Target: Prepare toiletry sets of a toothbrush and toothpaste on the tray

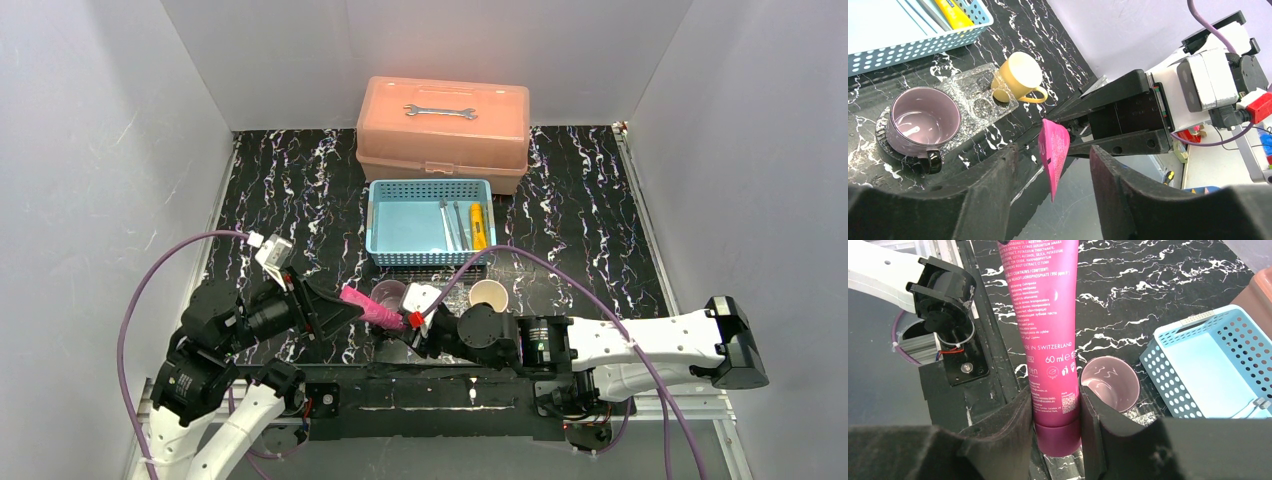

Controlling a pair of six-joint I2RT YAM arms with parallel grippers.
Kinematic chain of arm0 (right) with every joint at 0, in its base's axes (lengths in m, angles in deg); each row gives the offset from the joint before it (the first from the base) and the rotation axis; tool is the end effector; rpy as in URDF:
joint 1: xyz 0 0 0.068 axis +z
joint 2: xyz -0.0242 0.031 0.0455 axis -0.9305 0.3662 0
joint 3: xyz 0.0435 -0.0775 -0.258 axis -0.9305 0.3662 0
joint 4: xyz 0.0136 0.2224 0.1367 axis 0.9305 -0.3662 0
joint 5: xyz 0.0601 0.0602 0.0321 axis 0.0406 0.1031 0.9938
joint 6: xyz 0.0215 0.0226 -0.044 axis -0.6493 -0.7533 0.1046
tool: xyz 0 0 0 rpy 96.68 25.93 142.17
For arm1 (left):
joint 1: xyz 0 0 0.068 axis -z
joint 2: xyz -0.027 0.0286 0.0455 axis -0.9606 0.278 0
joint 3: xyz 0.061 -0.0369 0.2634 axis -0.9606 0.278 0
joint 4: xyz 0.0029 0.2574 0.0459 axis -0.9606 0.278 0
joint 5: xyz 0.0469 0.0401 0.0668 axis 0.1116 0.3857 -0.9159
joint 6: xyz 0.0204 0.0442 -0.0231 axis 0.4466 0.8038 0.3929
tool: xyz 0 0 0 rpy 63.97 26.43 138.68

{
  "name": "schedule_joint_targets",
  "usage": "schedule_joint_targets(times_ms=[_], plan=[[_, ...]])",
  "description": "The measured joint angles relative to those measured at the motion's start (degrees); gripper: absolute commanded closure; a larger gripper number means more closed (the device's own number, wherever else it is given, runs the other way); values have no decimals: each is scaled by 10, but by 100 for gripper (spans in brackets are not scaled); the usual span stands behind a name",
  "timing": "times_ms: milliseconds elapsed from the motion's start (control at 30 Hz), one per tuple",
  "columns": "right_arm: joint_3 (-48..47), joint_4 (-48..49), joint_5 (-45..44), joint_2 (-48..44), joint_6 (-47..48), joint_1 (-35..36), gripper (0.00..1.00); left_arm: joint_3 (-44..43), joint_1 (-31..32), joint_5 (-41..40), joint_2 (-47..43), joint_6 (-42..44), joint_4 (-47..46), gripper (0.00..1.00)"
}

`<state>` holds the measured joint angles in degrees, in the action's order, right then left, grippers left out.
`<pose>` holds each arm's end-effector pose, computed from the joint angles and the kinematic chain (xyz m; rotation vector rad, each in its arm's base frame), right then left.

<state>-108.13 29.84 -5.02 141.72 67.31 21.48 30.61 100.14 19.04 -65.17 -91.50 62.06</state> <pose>0.0147 0.2612 0.3288 -1.0412 1.4612 0.7633 0.0418 -0.0411 0.3789 0.3051 1.7597 -1.2414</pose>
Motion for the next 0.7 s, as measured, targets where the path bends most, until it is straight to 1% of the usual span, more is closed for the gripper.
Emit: schedule_joint_targets(times_ms=[167, 367, 433, 567, 700], plan=[[6, 8, -16, 0, -1, 3, 84, 0, 0, 0, 1, 0, -2, 56], [6, 15, -27, 1, -1, 6, 84, 0, 0, 0, 2, 0, -2, 70], [6, 17, -29, 1, -1, 7, 84, 0, 0, 0, 3, 2, -2, 73], [6, 18, -29, 1, -1, 9, 83, 0, 0, -1, 9, 5, -2, 74], [8, 19, -30, 1, -1, 9, 83, 0, 0, -2, 14, 9, -2, 67]])
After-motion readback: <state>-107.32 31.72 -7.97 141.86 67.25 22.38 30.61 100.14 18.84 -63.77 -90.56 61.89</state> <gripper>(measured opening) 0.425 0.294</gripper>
